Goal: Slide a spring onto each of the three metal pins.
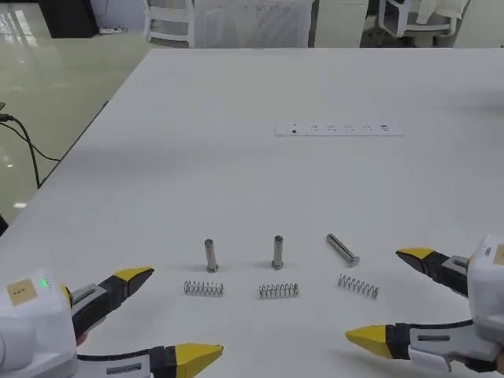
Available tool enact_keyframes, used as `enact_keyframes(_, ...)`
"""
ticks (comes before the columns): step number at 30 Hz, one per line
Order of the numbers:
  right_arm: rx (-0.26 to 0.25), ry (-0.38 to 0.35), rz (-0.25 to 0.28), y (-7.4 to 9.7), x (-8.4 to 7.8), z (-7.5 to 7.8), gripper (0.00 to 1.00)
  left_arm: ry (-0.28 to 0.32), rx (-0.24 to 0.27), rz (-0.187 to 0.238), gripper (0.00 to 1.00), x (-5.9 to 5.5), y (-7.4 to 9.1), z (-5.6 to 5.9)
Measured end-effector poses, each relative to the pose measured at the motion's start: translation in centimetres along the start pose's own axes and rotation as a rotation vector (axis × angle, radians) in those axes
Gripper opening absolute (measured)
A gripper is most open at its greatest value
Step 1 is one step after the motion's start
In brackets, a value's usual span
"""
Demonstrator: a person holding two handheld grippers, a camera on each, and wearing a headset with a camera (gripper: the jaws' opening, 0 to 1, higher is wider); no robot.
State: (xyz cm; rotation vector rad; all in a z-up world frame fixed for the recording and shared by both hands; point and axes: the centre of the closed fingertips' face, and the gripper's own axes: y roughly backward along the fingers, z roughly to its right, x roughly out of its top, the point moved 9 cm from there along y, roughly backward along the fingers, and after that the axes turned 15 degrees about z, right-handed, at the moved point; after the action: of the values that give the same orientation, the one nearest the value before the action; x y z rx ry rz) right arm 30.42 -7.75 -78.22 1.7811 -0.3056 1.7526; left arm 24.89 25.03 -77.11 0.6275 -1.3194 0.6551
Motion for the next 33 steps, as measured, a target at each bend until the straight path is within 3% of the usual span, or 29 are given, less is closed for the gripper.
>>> enact_keyframes(33,-0.002,0.0,-0.006,-0.01,-0.12,0.12,0.85,0.002,0.005,0.0,0.85,-0.06,0.08,-0.27)
